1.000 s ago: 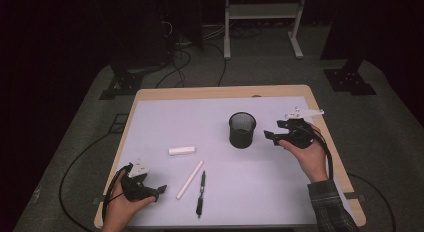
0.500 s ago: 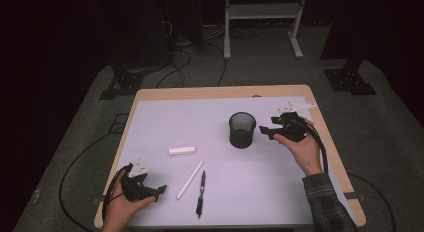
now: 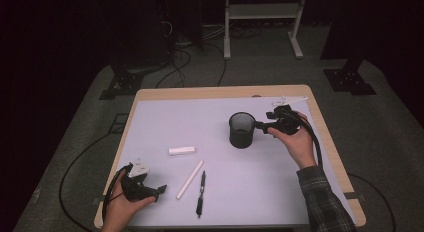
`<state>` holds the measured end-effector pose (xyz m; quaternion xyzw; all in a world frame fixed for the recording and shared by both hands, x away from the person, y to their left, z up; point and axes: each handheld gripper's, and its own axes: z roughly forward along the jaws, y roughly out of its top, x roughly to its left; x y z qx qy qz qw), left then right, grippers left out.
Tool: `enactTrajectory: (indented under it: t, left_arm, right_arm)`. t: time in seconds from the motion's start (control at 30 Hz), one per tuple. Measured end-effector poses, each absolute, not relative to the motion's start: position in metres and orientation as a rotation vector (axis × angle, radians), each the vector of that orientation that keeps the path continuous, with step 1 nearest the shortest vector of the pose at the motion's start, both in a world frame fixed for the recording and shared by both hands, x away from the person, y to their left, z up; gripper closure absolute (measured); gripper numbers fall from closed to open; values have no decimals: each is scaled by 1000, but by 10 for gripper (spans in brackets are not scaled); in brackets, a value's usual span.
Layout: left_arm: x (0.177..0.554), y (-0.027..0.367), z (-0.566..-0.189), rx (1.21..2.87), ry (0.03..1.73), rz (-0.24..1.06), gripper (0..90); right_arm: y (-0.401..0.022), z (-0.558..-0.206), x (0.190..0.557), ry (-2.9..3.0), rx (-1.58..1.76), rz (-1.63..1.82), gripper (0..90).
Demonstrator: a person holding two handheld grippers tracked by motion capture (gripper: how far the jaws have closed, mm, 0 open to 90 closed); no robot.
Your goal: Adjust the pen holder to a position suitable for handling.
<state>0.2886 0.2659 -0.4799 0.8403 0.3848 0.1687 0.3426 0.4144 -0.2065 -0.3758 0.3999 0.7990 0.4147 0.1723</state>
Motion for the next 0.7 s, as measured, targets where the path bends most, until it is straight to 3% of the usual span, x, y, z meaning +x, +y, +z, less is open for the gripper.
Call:
enactTrajectory:
  t: [0.7]
  left_arm:
    - [289, 266, -480, 2185, 1000, 440, 0]
  right_arm:
    - [-188, -383, 443, 2319, 1181, 1116, 445]
